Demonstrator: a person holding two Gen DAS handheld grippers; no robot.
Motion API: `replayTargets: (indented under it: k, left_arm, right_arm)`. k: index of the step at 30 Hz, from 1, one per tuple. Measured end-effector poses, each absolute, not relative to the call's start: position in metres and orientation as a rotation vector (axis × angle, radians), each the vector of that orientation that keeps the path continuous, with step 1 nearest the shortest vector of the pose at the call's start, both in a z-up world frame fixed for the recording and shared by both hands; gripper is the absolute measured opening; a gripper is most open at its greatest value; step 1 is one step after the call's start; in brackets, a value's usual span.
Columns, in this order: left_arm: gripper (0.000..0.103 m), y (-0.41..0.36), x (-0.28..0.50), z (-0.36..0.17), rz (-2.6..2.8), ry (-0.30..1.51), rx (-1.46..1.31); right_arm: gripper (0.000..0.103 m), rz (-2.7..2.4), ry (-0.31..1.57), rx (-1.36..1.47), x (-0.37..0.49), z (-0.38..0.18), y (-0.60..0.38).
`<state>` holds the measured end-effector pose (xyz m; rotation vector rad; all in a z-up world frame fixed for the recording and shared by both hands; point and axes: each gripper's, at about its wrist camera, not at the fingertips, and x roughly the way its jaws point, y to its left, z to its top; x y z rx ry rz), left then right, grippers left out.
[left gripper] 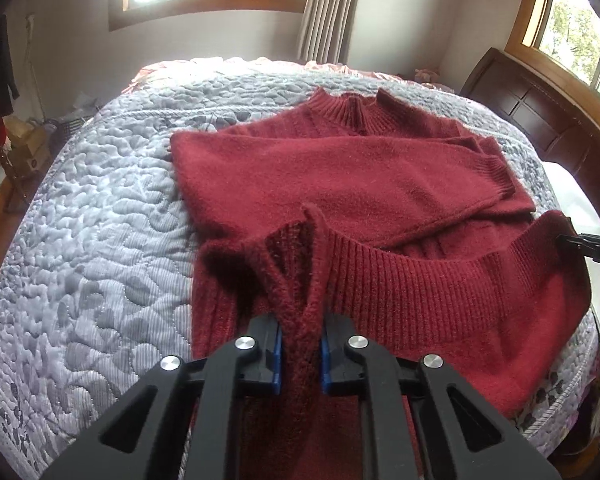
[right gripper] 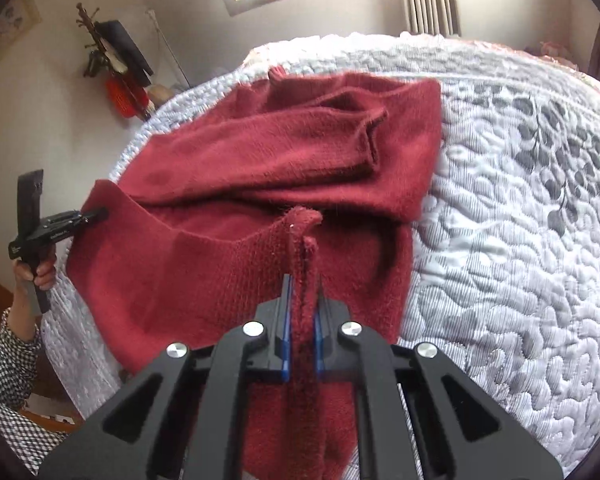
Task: Fold small clothes
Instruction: 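Carry the hem over the body to the collar with both tools, then open both tools to release the hem at the collar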
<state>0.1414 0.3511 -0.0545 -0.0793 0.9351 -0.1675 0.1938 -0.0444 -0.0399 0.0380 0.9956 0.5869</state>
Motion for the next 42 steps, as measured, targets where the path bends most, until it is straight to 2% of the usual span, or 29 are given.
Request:
replayTargets:
  k: [10,21,26,33,36,38,39,40,41,42]
  left_arm:
    - [0.013,0.357,0.152,0.001,-0.135,0.761,-0.131]
    - [0.013,0.378,0.253,0.037,-0.024,0.677,-0.175]
    - [0.013,0.378,0.31,0.013,0.027,0.737,-0.135]
    - [0.014,0.377,0.348,-0.068,0.09,0.936,-0.089]
    - [0.02,0.381,0.352,-0.089,0.109,0.985,-0.089]
    - [0.029,0.383,0.354,-0.092,0.119,0.998,-0.091]
    - [0.031,0.385,0.354,-0.089,0.123,1.002,-0.096]
    - [0.038,0.386,0.354,-0.086,0.121,1.007,-0.104]
    - [0.049,0.388,0.352,-0.082,0.119,1.014,-0.11]
    - [0.056,0.389,0.349,-0.078,0.116,1.015,-0.113]
  right_arm:
    - [0.007,0.579,0.881,0.115,0.219,0.009,-0.058]
    - [0.007,0.484,0.841,0.111,0.326,0.05,-0.033]
    - [0.007,0.426,0.89,0.12,0.382,0.029,-0.023]
    - [0.007,0.314,1.054,0.066,0.428,-0.053,-0.005]
    - [0.01,0.308,1.076,0.088,0.429,-0.072,-0.007]
    - [0.01,0.315,1.067,0.123,0.429,-0.075,-0.01]
    - [0.017,0.322,1.065,0.143,0.428,-0.074,-0.013]
    - [0.023,0.324,1.062,0.161,0.426,-0.071,-0.016]
    - [0.026,0.327,1.055,0.169,0.42,-0.063,-0.02]
    - [0.035,0.329,1.044,0.168,0.415,-0.057,-0.024]
